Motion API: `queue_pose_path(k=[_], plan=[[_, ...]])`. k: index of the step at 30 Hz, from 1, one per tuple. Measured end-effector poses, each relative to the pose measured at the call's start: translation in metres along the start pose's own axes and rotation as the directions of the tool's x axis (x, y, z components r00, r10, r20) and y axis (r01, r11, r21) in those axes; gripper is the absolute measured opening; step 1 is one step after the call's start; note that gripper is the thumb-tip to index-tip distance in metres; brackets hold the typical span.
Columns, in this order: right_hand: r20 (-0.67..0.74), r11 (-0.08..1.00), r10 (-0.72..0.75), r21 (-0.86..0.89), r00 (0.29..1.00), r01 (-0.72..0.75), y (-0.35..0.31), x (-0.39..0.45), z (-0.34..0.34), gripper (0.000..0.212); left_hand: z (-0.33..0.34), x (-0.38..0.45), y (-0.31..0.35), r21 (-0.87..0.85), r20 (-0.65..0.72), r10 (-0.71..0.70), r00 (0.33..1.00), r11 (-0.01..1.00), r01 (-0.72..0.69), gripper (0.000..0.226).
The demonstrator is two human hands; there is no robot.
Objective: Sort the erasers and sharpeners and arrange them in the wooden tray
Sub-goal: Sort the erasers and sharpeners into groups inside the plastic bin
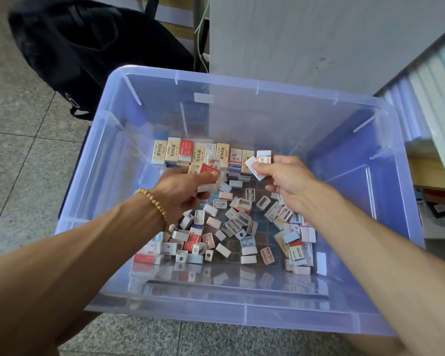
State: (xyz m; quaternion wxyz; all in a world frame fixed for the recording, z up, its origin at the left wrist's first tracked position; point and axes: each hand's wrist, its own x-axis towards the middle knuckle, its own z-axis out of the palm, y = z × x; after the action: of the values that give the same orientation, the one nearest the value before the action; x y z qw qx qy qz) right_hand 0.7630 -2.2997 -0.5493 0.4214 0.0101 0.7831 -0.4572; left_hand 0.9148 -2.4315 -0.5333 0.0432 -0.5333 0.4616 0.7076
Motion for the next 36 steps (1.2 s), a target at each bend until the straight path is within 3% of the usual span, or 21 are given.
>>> queue_pose_path(k=[9, 17, 21, 27, 32, 36], plan=[[-0.19, 0.999, -0.052, -0.004, 0.98, 0.052, -0.012, 0.017, 0.038, 0.014, 0.001, 0.001, 0.004, -0.033, -0.074, 0.043, 0.996, 0.998, -0.045, 0.028], [-0.197, 0.999, -0.036, -0.012, 0.98, 0.035, -0.01, 0.019, 0.024, 0.011, 0.003, -0.002, 0.007, -0.021, -0.054, 0.057, 0.997, 0.998, -0.059, 0.026], [-0.223, 0.999, -0.01, -0.043, 0.975, 0.001, 0.0, 0.019, 0.012, 0.022, 0.002, -0.002, 0.007, -0.035, -0.09, 0.055, 0.994, 0.998, -0.059, 0.03], [-0.194, 0.982, -0.146, -0.143, 0.97, 0.12, -0.001, 0.022, 0.012, 0.008, 0.002, -0.003, 0.008, -0.054, -0.115, 0.054, 0.992, 0.997, -0.06, 0.031], [-0.223, 0.95, -0.23, -0.263, 0.947, 0.169, 0.001, 0.029, 0.017, 0.011, 0.004, -0.004, 0.009, -0.04, -0.113, 0.063, 0.992, 0.997, -0.068, 0.028], [-0.252, 0.949, -0.243, -0.262, 0.937, 0.176, 0.004, 0.027, 0.016, 0.01, 0.004, -0.005, 0.009, -0.028, -0.101, 0.069, 0.992, 0.997, -0.072, 0.029]])
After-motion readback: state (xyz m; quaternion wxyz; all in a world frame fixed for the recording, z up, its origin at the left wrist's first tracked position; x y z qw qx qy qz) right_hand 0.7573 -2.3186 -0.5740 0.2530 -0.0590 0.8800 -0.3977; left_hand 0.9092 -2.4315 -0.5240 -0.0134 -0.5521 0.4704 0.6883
